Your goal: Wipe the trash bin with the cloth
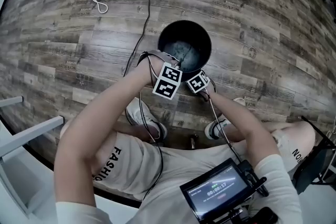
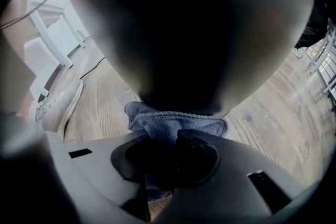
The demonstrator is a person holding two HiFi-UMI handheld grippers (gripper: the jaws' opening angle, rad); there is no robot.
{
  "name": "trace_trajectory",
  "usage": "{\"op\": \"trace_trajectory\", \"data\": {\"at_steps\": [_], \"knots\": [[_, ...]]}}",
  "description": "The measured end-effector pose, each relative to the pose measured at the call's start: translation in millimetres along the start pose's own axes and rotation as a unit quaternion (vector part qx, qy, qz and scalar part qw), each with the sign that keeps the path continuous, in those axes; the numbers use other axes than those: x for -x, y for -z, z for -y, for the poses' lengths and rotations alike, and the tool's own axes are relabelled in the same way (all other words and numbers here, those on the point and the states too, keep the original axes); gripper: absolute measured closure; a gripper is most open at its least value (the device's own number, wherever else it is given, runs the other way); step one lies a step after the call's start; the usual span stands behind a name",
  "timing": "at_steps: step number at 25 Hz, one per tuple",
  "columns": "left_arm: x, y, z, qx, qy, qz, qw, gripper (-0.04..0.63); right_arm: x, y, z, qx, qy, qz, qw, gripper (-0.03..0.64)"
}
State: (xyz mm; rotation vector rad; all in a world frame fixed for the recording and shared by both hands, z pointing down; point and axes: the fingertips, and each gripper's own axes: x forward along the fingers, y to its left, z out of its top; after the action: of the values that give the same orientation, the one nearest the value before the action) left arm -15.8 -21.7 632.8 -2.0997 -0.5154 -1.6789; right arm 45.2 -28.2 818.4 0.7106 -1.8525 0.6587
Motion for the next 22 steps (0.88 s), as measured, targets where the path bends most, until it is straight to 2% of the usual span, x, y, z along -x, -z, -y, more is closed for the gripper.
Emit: {"op": "trace_trajectory", "data": {"at_steps": [3,6,10,13,15,18,22], "knots": [[-0.6,1.6,-0.5,0.007,-0.005,-0.005,1.0000,0.565,1.6,0.8,-1.8,-0.010,0.005,0.005,1.000,0.541],[-2.3,0.5,-1.0,0.025,-0.004,-0.012,0.9996,0.565,23.2,1.2,-13.9,-0.025,-0.027,-0.006,0.999,0.540],[-3.2,-10.9,-5.1,0.097,0.007,-0.011,0.9952,0.568,79.3,-16.1,-35.0,0.000,-0.067,0.034,0.997,0.540],[-4.7,-21.1,-11.1,0.167,0.000,-0.014,0.9859,0.568,120.4,-25.3,-43.9,0.025,-0.085,0.056,0.994,0.540],[-4.5,-28.2,-14.2,0.198,-0.010,-0.008,0.9802,0.568,144.1,-27.4,-45.0,0.030,-0.092,0.059,0.994,0.540],[0.8,-39.6,-15.3,0.200,-0.013,0.025,0.9793,0.567,172.7,-29.6,-44.7,0.032,-0.096,0.064,0.993,0.540],[16.8,-40.2,-9.7,0.157,0.002,0.066,0.9854,0.488,200.8,-47.9,-48.4,0.026,-0.103,0.088,0.990,0.540]]}}
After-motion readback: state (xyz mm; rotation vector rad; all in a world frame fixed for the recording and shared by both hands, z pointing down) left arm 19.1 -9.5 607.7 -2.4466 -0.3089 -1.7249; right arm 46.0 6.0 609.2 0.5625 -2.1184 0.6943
